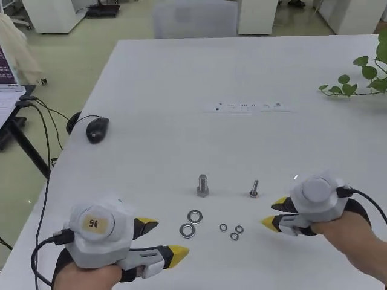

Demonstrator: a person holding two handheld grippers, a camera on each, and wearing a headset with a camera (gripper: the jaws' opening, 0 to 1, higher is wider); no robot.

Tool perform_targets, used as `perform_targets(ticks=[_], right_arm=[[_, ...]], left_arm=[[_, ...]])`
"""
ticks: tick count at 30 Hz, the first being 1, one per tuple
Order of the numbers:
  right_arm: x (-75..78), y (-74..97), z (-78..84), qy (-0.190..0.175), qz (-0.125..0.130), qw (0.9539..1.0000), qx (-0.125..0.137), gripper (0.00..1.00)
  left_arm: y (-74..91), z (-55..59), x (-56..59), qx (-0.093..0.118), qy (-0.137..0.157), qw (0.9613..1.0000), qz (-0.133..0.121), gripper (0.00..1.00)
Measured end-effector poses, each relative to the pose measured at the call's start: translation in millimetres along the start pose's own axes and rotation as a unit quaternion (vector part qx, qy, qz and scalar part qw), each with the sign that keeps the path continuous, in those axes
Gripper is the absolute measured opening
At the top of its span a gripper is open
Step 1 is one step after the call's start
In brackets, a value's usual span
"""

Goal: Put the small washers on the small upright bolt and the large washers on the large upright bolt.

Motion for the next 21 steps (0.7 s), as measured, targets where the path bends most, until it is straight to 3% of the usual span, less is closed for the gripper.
perform_targets(ticks=[7,13,21], right_arm=[[-23.4,-27.1,1.1,0.037,-0.021,0.9985,-0.034,0.19],[-26.7,-45.7,-3.7,0.094,-0.031,0.9926,-0.07,0.17],[-31.1,-58.7,-10.8,0.122,-0.046,0.9873,-0.09,0.14]], left_arm=[[-1.2,-1.0,-6.9,-0.01,-0.014,0.9995,0.026,0.5],[-3.4,-6.3,-13.0,-0.014,-0.02,0.9987,0.046,0.5],[-6.6,-7.9,-18.9,-0.023,-0.033,0.9972,0.063,0.5]])
Point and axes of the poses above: the centre of the closed fingertips' face, and the gripper's own axes: y roughly backward along the fingers, x roughly to its right, z roughly out of its underside, the point moved 6 cm from there along y, roughly backward along the fingers, and after that the axes turned 9 degrees about -y, right-handed, at the moved point
